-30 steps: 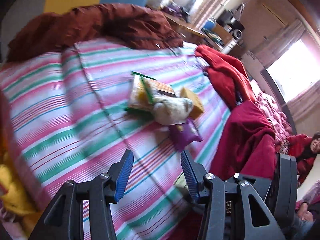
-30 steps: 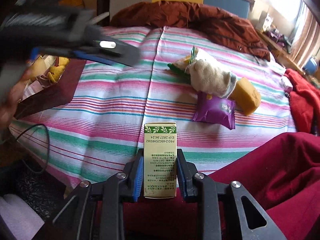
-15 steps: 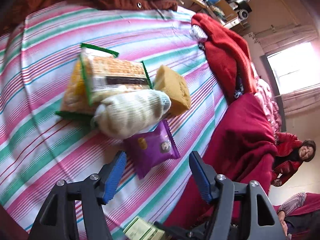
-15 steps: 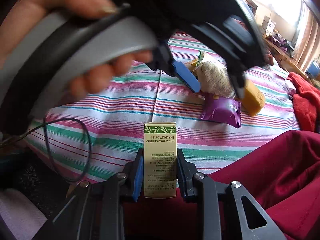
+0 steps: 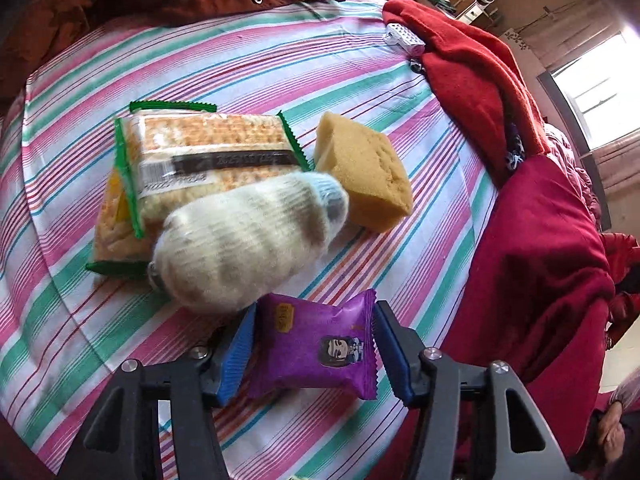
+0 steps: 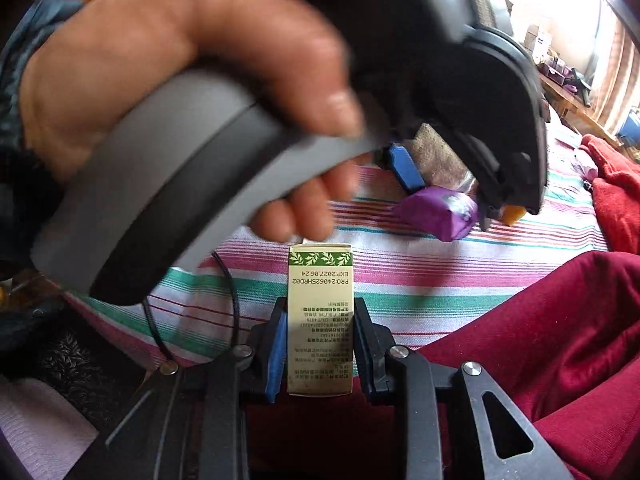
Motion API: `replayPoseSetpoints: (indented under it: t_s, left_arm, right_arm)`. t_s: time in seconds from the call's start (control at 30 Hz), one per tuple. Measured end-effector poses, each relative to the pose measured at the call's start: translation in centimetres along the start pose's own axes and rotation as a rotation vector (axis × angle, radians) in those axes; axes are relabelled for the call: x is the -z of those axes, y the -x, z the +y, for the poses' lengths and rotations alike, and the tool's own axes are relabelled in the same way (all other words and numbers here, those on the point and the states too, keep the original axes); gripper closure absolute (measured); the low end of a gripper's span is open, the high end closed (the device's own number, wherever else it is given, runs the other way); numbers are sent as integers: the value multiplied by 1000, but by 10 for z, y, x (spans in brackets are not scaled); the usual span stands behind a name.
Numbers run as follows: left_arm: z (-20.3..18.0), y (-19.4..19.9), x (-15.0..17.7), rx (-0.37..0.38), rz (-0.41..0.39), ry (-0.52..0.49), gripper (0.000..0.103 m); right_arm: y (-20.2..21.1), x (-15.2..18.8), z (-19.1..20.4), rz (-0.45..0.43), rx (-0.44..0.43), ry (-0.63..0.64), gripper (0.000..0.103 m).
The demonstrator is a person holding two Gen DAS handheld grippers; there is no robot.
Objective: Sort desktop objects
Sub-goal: 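Grasp the purple snack packet with the left gripper, then carry the green box and purple packet over the gold tray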
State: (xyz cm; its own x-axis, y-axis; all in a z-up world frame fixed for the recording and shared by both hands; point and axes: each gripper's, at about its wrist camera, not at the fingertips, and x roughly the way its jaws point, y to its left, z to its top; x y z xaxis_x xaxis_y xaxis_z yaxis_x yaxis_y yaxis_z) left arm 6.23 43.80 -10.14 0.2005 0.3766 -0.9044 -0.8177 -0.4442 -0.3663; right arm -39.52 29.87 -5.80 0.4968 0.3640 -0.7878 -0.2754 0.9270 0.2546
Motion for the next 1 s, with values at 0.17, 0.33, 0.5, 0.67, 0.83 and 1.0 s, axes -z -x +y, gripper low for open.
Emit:
replayPoseSetpoints:
  t_s: [0.17,0.33,0.5,0.67,0.83,1.0]
  left_arm:
    - [15,19,26,-25,-55,-26,46]
    - [35,39,58,-73,-132,-27,46]
    - [59,59,96,-96,-219,10,46]
    - [68,69,118,-111,-277,36,50]
    - [68,70,131,-131,-297,27,50]
    - [53,64,140,-179,-266,-40,38]
  right_arm:
    - [0,-1,1,3,7,-1,73]
    - [-1,-2,2,3,15,3,73]
    - [2,-3,5,4,39,10,73]
    - [2,-7,3,-12,69,-29,73]
    - [4,-20,-7,-36,88,-84,73]
    - [4,-26,-4,-23,103,-101,73]
